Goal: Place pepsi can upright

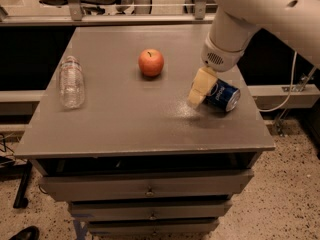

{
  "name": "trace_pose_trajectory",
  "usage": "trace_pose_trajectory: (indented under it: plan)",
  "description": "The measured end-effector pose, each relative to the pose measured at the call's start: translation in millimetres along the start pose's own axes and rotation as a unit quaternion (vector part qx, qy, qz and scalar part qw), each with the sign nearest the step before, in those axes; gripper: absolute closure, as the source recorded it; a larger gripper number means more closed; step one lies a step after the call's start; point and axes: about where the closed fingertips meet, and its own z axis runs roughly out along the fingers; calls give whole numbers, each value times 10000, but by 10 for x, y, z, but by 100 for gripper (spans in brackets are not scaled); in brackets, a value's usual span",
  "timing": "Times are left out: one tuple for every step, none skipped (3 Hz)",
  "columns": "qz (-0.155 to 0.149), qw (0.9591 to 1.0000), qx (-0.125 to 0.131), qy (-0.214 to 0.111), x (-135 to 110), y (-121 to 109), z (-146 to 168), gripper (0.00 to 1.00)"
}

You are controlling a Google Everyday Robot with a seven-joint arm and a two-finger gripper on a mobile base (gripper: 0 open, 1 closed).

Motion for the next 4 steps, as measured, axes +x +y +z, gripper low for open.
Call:
trace_pose_trajectory:
  plan:
    - [108,9999,-72,57,-49,20,148,0]
    - [152,9998,-71,85,-52,2,235,18]
    - [181,9998,-30,80,-48,-29,248,41]
    - [196,9998,-16,48,-53,-44,243,64]
